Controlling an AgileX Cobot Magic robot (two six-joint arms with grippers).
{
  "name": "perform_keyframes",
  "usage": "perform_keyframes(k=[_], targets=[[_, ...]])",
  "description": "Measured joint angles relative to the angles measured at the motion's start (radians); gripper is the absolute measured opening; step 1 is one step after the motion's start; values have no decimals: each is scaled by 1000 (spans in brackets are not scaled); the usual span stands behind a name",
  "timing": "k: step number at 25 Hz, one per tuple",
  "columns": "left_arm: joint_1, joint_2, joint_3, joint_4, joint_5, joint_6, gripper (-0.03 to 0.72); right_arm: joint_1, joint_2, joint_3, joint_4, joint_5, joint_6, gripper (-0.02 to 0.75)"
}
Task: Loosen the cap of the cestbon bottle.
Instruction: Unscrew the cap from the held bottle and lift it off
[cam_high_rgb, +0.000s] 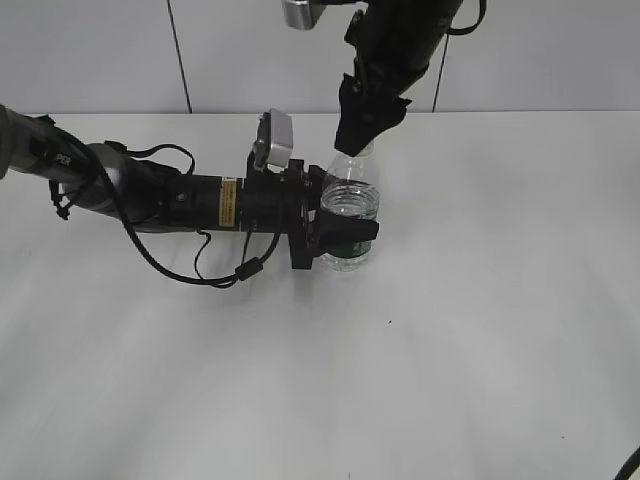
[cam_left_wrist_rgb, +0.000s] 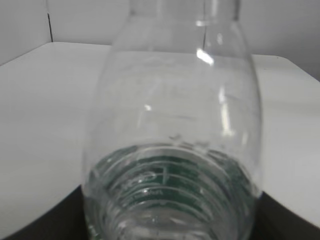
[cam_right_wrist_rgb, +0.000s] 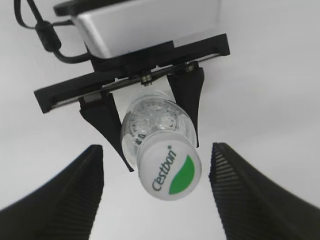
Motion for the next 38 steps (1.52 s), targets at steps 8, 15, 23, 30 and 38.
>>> perform_keyframes(k=[8, 15, 23, 30, 38], targets=[[0, 0, 0, 0, 0, -7, 410, 0, -31, 0, 3, 1, 541, 514], [0, 0, 0, 0, -1, -10, 410, 0, -31, 0, -32, 1, 1023, 513], [0, 0, 0, 1, -1, -11, 410, 0, -18, 0, -62, 1, 1199, 513], [0, 0, 0, 1, -2, -11, 410, 3, -9, 0, -47, 2, 1204, 513], [0, 0, 0, 3, -2, -11, 410, 4, 25, 0, -29, 3, 1205, 507]])
